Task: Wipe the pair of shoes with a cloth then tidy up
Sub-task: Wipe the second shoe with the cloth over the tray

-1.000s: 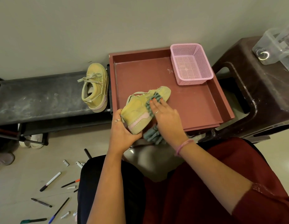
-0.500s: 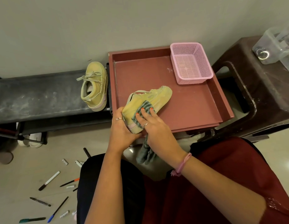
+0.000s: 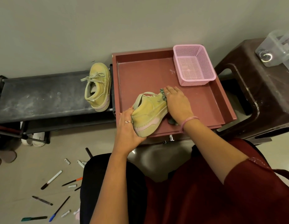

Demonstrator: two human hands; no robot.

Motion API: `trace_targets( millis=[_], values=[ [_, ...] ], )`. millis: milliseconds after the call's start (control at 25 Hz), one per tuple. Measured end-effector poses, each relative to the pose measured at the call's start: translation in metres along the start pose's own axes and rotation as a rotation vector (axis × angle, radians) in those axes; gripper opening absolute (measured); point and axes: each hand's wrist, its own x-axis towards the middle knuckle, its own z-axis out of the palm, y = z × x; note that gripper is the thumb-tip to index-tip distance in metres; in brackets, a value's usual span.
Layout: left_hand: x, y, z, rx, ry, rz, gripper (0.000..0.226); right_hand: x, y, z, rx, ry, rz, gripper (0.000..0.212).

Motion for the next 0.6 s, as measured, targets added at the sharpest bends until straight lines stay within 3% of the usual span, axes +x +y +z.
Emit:
trace_targets(
  millis=[240, 400, 600],
  values=[
    [0.0, -0.002, 0.001, 0.008, 0.01, -0.019, 0.098, -0.059, -0.05, -0.019, 0.255, -0.034, -0.153, 0.063],
    [-0.002, -0.002, 0.0, 0.001, 0.019, 0.002, 0.094, -0.065, -0.052, -0.022, 0.136, -0.004, -0.282, 0.059],
    [-0.003, 0.0, 0.001, 0.022, 0.037, 0.057, 0.089, -0.009, -0.002, -0.005, -0.059, -0.002, -0.065, 0.052]
  ],
)
